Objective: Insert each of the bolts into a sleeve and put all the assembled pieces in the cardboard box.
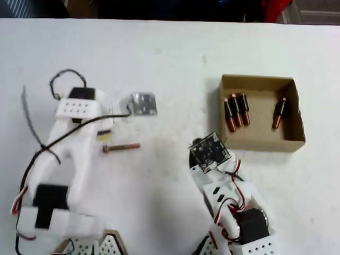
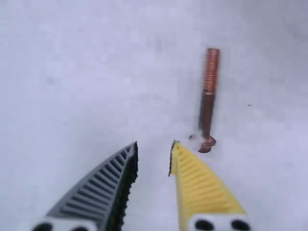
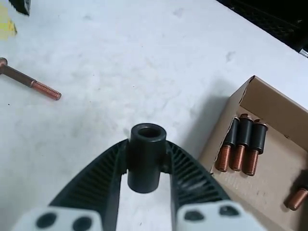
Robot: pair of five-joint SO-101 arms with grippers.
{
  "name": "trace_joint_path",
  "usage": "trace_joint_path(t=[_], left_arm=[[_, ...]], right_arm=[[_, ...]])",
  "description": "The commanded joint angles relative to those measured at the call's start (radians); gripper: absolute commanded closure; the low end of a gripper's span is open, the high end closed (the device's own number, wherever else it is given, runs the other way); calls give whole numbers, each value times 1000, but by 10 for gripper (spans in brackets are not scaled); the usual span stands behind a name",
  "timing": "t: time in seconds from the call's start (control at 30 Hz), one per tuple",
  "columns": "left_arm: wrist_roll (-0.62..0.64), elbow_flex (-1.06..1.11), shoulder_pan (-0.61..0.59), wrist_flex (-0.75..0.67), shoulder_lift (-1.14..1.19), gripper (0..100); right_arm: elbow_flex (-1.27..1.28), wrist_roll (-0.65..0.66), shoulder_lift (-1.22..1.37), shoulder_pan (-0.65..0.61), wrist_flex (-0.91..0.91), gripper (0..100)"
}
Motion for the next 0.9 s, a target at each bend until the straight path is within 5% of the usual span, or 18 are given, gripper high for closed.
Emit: trace_joint_path(t=[0.0, 0.4, 0.87], left_arm=[[209, -55, -4, 18, -154, 858], [931, 49, -10, 87, -334, 858], [994, 130, 7, 307, -269, 858]], right_arm=[[-8, -2, -10, 8, -27, 982], [-8, -2, -10, 8, -27, 982], [74, -2, -10, 8, -136, 982]])
